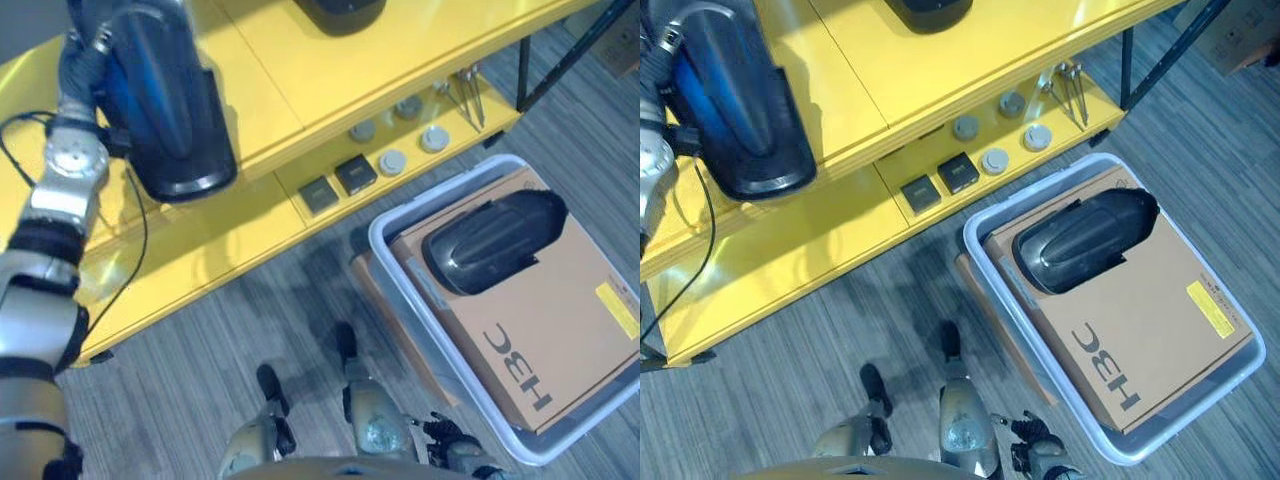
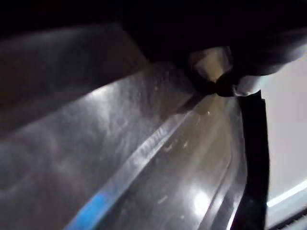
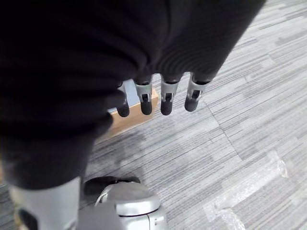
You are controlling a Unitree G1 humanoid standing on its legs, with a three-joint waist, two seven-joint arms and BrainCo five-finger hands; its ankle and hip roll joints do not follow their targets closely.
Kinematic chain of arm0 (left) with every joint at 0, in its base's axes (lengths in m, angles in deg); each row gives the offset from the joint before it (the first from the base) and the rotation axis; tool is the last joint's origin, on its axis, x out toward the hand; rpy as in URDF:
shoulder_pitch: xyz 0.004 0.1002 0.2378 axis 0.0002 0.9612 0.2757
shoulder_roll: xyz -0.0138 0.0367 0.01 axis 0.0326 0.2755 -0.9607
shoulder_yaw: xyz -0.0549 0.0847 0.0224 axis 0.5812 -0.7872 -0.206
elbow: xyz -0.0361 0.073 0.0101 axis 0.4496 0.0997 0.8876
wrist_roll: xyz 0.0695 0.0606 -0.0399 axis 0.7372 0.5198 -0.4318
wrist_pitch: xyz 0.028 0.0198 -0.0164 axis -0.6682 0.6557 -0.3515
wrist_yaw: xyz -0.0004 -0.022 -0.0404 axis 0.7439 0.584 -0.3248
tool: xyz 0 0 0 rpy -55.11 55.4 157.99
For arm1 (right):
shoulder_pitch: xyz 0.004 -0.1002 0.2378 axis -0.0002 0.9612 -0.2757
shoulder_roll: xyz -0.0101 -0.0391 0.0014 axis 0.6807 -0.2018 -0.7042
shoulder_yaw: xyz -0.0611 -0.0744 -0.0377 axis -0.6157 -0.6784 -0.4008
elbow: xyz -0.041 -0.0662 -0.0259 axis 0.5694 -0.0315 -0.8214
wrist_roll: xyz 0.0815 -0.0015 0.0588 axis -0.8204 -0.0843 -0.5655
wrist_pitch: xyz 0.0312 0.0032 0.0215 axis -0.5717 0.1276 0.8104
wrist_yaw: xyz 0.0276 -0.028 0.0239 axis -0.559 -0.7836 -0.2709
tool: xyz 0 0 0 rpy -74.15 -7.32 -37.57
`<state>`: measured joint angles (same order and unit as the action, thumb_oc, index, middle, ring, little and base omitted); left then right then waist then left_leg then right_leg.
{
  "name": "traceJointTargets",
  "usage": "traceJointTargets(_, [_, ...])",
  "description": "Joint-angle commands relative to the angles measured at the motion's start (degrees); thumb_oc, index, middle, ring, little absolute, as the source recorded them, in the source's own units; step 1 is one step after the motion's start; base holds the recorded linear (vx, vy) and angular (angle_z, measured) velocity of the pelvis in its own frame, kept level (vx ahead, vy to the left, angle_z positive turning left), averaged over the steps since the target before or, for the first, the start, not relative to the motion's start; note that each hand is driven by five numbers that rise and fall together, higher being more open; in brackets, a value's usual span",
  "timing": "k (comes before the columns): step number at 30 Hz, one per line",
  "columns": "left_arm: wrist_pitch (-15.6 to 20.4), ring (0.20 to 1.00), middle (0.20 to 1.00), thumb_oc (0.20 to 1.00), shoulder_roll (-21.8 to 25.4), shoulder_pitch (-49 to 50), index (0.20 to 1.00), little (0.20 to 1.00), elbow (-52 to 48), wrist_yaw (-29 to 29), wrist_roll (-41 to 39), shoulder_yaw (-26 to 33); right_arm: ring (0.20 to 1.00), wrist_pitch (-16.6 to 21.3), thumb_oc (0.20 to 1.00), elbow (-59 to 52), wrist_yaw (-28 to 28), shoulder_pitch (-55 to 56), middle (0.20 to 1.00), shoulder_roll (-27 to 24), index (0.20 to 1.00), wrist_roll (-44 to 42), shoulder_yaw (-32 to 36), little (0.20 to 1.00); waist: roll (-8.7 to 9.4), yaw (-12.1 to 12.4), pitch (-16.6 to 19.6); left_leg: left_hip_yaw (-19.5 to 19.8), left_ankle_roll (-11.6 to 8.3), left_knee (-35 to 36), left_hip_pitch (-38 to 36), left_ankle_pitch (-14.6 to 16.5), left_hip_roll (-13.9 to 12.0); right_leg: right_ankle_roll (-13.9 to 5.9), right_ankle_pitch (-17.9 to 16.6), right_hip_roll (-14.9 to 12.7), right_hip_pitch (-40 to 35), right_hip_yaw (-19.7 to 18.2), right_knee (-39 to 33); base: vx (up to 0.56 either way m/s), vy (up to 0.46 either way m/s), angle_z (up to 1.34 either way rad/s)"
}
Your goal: Move parts from the plastic box to the shelf.
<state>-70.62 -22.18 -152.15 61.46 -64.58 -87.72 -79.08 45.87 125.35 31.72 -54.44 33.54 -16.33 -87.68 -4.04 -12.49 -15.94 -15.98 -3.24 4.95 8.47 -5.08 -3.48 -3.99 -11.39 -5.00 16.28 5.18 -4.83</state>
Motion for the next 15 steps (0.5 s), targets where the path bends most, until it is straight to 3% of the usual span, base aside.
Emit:
traceJointTargets(1, [-0.83,0.2,0.2,0.2,7.47,-8.54,0.2,0.2,7.58,2.26,-0.14,-1.73,1.0,-0.75,1.0,2.13,0.85,-1.29,1.0,-0.18,1.0,-0.62,-2.52,1.0,0.59,1.21,0.98,1.81,-4.54,0.05,0.46,-1.61,-4.69,-6.72,1.33,-5.04,-1.38,-0.62,-0.13,0.0,-0.005,-0.05])
traceJointTargets(15, [-5.73,0.2,0.2,0.2,13.61,-10.32,0.2,0.2,19.05,7.56,8.18,-6.28,1.0,-0.33,1.0,1.86,0.32,-3.07,1.0,-0.38,1.0,-2.28,-4.14,1.0,0.76,2.05,-0.97,2.28,-4.75,0.05,3.03,-2.18,-4.98,-6.48,0.64,-4.82,1.2,-1.1,-0.1,0.01,-0.004,-0.03])
